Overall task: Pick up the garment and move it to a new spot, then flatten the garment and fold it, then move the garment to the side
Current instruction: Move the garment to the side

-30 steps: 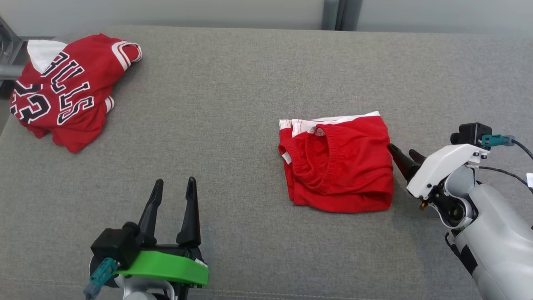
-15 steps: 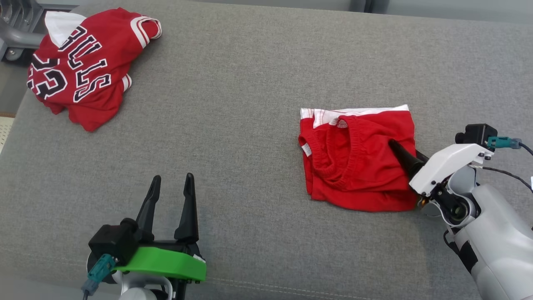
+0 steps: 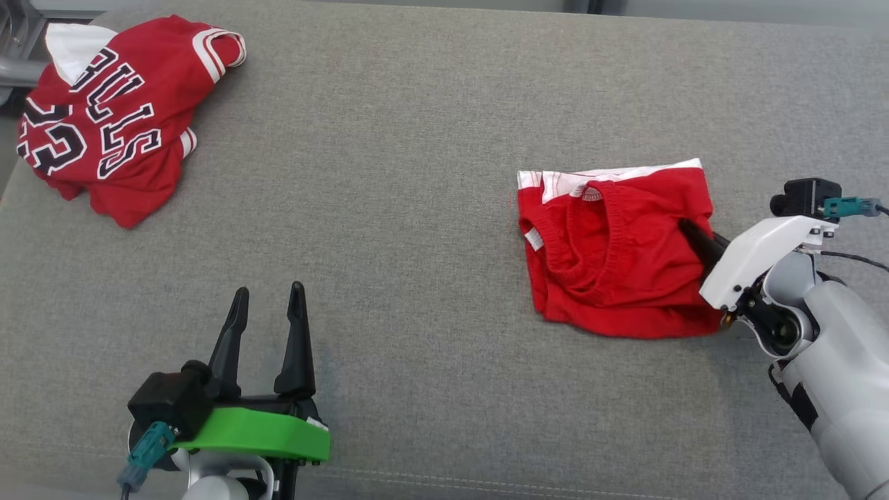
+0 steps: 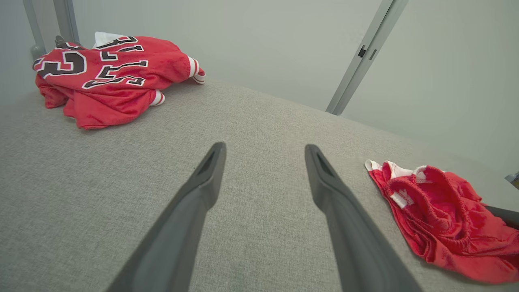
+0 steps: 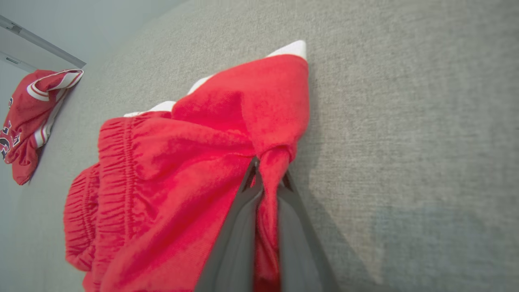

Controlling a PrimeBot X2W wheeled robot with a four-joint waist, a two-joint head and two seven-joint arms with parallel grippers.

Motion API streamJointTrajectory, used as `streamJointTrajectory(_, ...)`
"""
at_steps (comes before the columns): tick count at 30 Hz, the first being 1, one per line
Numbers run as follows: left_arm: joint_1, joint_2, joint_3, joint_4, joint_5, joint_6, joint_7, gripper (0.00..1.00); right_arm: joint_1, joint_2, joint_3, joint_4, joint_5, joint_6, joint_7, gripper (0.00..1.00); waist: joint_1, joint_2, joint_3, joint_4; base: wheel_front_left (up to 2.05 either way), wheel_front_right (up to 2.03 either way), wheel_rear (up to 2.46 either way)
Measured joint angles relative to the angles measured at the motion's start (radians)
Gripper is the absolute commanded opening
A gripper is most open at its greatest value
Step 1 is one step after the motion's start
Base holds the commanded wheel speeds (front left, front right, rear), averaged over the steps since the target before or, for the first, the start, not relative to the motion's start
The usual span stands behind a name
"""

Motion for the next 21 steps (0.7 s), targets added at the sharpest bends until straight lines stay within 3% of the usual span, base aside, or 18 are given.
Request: streamJointTrajectory(21, -0.028, 0.005, -0.018, -0.05, 0.059, 0.0, 0.0, 1.0, -0.143, -0.318, -0.009, -0.001, -0.162, -0.003, -0.009, 0.0, 0.0, 0.0, 0.07, -0.113, 0.0, 0.0, 0.0)
